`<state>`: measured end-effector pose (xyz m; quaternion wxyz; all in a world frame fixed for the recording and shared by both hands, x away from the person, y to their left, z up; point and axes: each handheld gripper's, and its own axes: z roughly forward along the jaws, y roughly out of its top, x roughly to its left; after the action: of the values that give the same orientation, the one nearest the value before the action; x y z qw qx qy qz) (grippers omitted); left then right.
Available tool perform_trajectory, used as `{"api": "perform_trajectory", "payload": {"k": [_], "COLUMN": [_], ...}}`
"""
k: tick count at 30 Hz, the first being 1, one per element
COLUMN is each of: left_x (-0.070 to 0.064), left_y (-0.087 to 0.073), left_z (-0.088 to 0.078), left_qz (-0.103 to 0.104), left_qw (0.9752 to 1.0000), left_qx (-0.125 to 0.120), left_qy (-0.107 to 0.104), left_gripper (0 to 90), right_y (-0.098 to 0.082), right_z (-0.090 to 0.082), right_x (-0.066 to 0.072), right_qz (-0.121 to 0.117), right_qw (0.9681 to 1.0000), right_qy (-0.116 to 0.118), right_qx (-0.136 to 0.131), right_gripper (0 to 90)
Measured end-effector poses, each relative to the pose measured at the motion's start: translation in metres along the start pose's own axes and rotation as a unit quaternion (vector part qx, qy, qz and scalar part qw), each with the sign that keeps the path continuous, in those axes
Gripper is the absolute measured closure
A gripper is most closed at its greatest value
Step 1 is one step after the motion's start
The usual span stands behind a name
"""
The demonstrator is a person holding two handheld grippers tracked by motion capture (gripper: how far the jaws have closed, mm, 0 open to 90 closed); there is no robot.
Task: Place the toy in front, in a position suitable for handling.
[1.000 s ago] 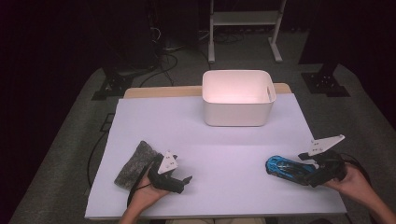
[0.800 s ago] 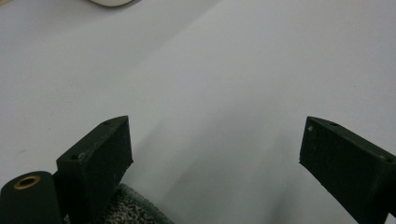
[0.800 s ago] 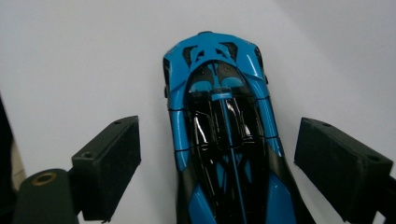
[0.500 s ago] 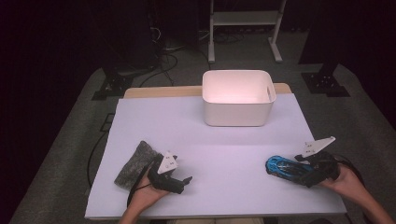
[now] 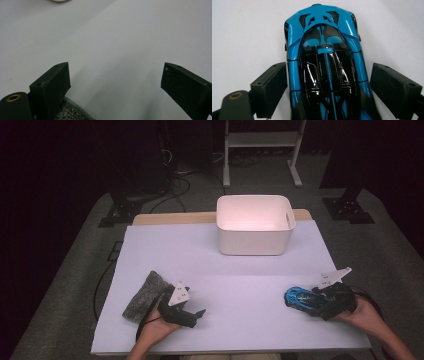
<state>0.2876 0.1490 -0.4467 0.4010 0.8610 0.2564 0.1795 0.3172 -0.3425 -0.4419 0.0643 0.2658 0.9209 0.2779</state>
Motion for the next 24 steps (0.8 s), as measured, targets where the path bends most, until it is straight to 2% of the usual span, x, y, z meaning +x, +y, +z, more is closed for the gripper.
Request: {"api": "perform_trajectory", "payload": {"k": [2, 4, 18, 24], "left_x": [-0.0002, -0.0001, 0.0008, 0.0011], "left_y": [0.0, -0.0001, -0.0008, -0.0004], "left_z": [-0.0002, -0.0003, -0.0001, -0.0011], "left_qz": [-0.002, -0.003, 0.002, -0.002], "left_qw": [1.0, 1.0, 1.0, 1.0], "left_qx": [-0.003, -0.003, 0.006, 0.002], "left_qy": [-0.001, -0.001, -0.003, -0.002], "left_gripper": [7.9, 7.9, 7.9, 7.9], "right_y": [0.0001, -0.0009, -0.0033, -0.0044], "right_z": [0.0007, 0.0007, 0.0034, 0.0034], "right_x": [0.0006, -0.0004, 0.0002, 0.0009], "right_qz": [-0.003, -0.004, -0.012, -0.011], "right_qw": [1.0, 1.0, 0.9999, 0.9999], "right_qy": [-0.007, 0.0, -0.01, -0.012], "right_qx": [0.0, -0.001, 0.005, 0.003], "right_gripper": [13.4, 13.4, 12.4, 12.8]}}
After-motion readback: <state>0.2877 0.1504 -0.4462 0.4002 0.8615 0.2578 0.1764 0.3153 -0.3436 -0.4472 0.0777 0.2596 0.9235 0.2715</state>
